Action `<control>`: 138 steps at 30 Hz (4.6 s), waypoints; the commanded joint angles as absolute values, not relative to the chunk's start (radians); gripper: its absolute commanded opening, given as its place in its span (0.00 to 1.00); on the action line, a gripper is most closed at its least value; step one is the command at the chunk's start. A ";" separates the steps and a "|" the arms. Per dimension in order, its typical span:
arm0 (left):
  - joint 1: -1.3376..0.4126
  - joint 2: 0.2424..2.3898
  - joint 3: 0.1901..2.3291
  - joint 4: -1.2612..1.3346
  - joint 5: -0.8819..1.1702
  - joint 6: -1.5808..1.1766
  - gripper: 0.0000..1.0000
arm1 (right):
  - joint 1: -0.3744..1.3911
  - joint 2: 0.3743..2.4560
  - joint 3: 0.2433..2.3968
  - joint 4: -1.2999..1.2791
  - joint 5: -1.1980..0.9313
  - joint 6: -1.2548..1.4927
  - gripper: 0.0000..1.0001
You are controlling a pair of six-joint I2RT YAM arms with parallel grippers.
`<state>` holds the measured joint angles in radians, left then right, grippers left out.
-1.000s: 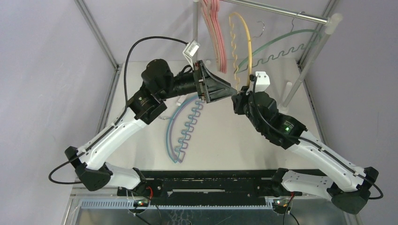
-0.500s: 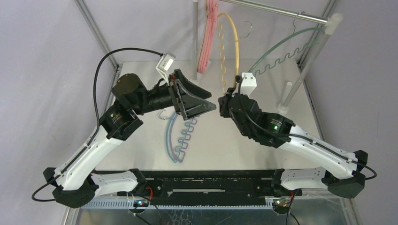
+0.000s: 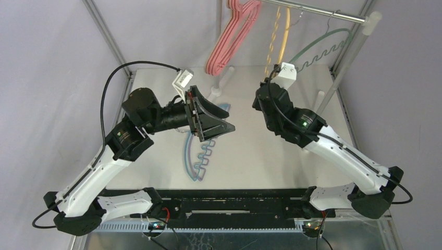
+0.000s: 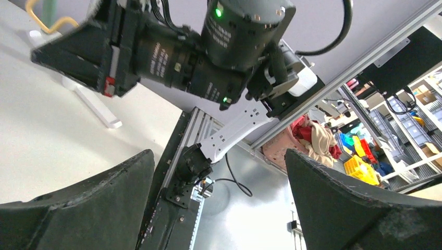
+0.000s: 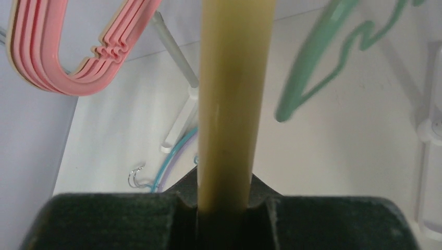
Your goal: Organize the hangers
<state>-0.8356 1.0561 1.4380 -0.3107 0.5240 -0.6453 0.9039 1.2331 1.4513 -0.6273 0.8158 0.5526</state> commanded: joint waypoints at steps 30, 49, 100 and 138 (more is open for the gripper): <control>-0.804 0.928 1.344 -0.348 0.503 -0.598 0.99 | 0.722 1.438 1.676 -0.592 0.708 0.604 0.00; -0.782 0.977 1.339 -0.312 0.515 -0.609 1.00 | 0.411 1.254 1.428 -0.621 0.577 0.583 0.00; -0.765 1.154 1.270 -0.207 0.566 -0.610 0.99 | 0.382 0.778 1.376 -0.898 0.687 0.411 0.78; -0.765 1.279 1.288 -0.114 0.587 -0.642 1.00 | 0.377 0.730 1.266 -0.856 0.789 0.091 0.78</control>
<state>-0.7708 1.2682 1.2259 -0.1406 0.5602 -0.6476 0.3801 0.7582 1.2762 -0.9134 0.8070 0.1345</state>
